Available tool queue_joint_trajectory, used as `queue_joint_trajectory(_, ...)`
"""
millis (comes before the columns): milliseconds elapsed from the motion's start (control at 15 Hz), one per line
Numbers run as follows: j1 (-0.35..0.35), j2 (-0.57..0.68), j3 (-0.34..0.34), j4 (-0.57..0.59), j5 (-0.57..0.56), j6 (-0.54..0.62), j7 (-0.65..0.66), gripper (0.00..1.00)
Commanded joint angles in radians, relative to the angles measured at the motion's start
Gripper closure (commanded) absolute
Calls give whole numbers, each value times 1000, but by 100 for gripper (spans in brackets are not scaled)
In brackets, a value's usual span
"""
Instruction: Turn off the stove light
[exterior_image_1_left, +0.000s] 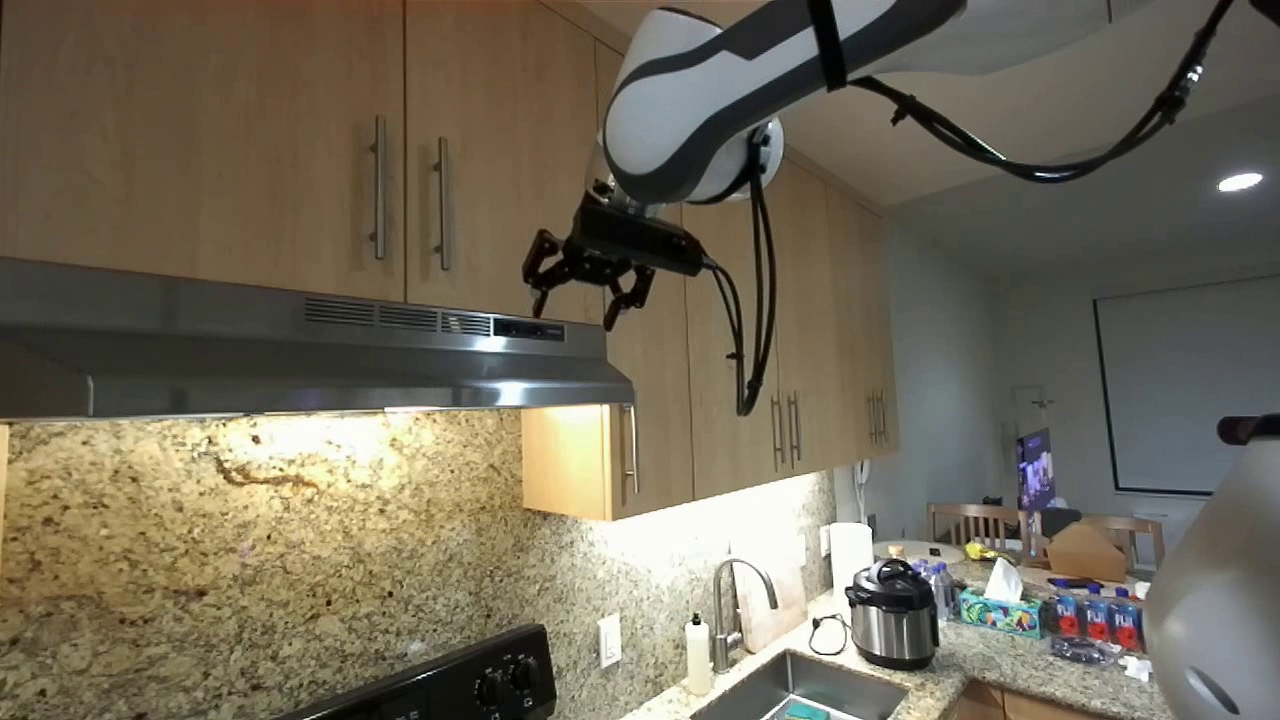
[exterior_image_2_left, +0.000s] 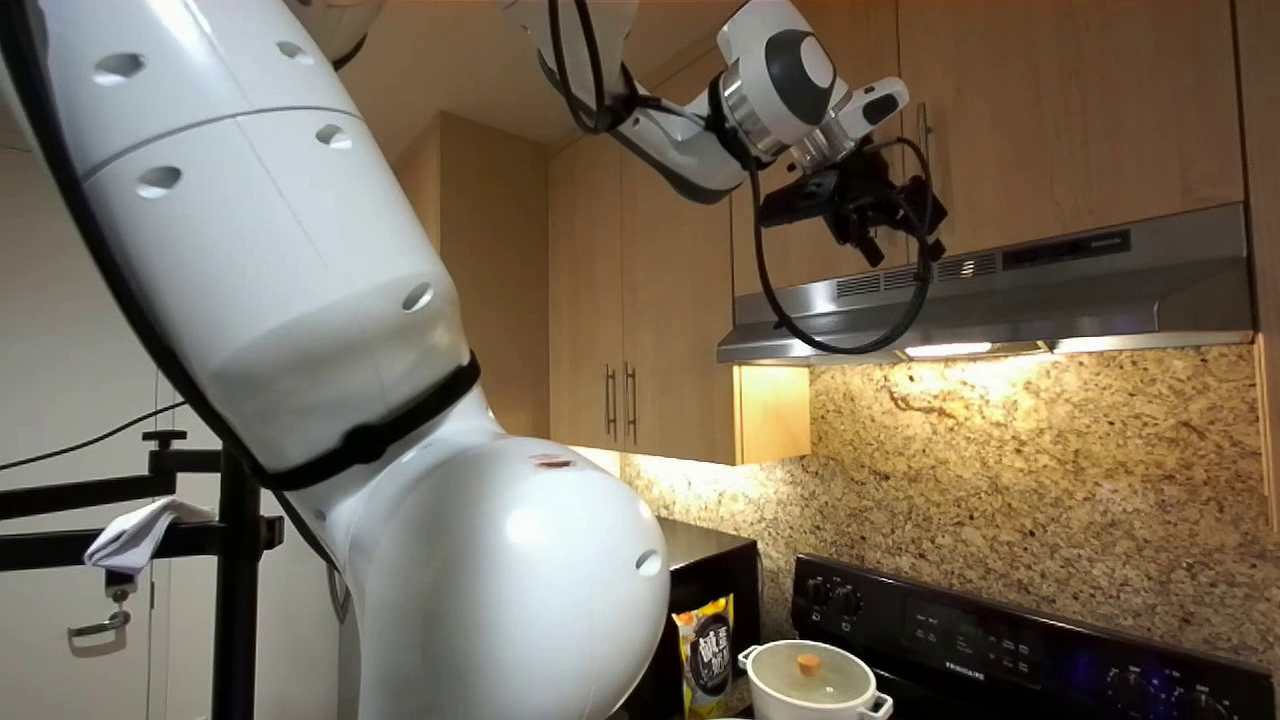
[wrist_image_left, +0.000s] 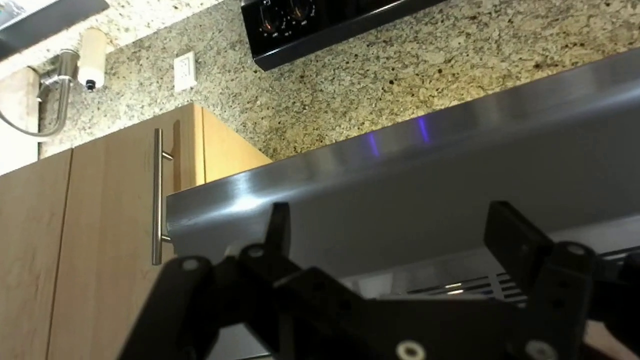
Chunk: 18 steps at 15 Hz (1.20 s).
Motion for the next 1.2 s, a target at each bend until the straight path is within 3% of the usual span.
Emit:
queue_joint_trajectory(0,-38,4,23,1,28,1,-45,0)
queue_joint_trajectory(333,-44,10,22,1,26,1,-66,0)
queue_joint_trajectory(600,-109,62,34,27,8,48,-5,0)
queue_joint_trajectory(1133,-145,251,18,201,-21,51,-13,0)
